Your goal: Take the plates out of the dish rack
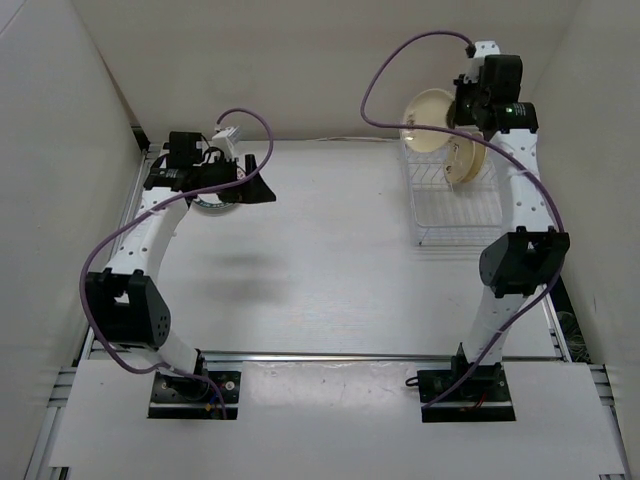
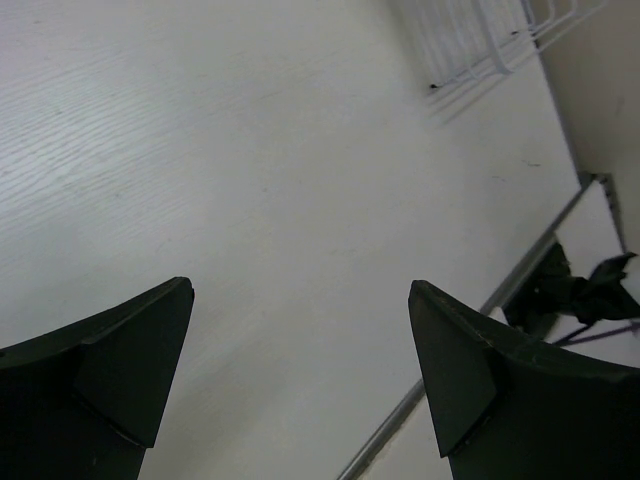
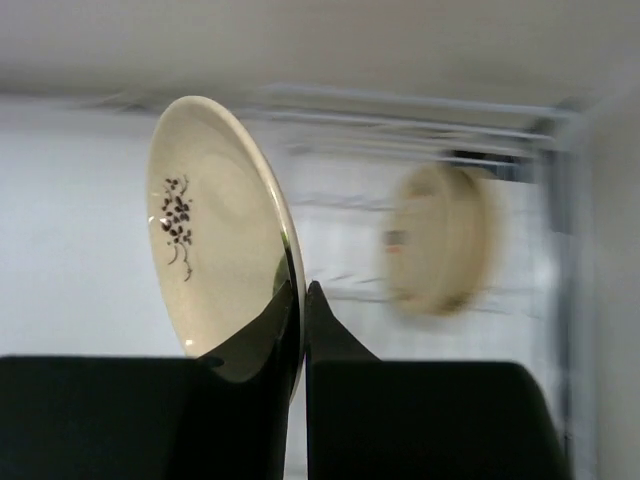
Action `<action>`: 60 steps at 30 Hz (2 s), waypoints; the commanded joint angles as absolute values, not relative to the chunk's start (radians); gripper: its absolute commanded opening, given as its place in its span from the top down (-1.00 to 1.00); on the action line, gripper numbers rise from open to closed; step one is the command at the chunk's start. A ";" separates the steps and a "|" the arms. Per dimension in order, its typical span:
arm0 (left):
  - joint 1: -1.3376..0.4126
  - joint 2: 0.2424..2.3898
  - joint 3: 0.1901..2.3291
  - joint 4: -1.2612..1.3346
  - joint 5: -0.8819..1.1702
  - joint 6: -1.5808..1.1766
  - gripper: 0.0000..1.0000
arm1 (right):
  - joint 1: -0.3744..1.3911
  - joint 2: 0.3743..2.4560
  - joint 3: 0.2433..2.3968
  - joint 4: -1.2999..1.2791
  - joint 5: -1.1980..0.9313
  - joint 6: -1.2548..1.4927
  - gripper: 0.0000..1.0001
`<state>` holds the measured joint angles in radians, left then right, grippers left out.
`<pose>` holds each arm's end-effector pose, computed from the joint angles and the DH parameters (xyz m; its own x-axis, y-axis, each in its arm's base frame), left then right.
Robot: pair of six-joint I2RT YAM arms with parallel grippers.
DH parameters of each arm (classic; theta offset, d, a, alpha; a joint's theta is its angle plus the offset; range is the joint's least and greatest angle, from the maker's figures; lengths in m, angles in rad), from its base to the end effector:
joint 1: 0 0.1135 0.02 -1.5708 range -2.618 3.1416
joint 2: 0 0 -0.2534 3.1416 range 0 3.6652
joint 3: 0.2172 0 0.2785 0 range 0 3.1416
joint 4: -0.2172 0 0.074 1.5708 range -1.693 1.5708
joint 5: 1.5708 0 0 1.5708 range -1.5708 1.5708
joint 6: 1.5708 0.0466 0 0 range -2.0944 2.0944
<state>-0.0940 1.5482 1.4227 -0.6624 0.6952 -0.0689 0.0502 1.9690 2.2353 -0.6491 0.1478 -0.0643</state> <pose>0.3646 -0.0644 0.3145 -0.7400 0.0167 -0.6724 0.4721 0.7250 -0.5015 0.4760 0.0170 0.4317 -0.3779 -0.0826 -0.9222 0.0627 0.9914 -0.1145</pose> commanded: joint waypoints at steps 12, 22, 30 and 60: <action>-0.094 1.686 1.497 -0.670 1.238 -0.150 -1.00 | 0.230 2.022 1.925 -0.744 -1.009 0.054 1.00; -0.094 1.704 1.477 -0.670 1.192 -0.150 -1.00 | 0.368 2.157 2.056 -0.704 -0.999 0.112 1.00; -0.094 1.713 1.436 -0.670 1.169 -0.141 -0.86 | 0.388 2.180 2.086 -0.684 -1.018 0.141 1.00; -0.094 1.736 1.390 -0.520 0.851 -0.425 0.80 | 0.350 2.115 2.060 -0.724 -0.724 0.126 -0.70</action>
